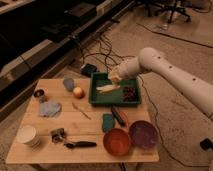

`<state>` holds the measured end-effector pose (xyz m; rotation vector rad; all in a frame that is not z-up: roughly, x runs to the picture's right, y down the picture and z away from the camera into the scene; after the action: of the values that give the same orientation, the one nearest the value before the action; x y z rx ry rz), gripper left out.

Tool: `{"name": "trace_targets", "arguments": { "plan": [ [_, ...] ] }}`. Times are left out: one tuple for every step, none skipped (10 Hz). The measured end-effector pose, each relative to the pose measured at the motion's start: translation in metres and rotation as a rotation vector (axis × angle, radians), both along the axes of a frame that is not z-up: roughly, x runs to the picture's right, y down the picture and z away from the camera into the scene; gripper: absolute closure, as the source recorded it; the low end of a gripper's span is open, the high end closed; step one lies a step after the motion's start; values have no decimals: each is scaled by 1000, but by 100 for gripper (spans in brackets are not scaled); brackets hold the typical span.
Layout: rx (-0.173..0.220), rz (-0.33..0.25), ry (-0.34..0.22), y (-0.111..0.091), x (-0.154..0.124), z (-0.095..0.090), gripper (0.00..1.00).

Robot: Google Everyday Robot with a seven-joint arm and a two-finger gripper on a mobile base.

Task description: Place banana in tray

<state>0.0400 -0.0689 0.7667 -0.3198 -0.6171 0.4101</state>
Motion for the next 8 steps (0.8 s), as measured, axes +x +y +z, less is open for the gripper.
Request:
{"name": "trace_targets", "arguments": {
  "plan": [
    [13, -1, 11, 2, 3, 5, 100],
    [17, -3, 22, 3, 6, 12, 100],
    [18, -6, 31, 4, 9, 17, 100],
    [14, -5, 40, 4, 12, 26, 100],
    [8, -7, 38, 4, 16, 34, 100],
    [2, -13, 35, 5, 19, 41, 100],
    [-7, -19, 27, 5, 20, 47, 100],
    [-15, -22, 25, 4, 21, 50, 100]
  ]
}}
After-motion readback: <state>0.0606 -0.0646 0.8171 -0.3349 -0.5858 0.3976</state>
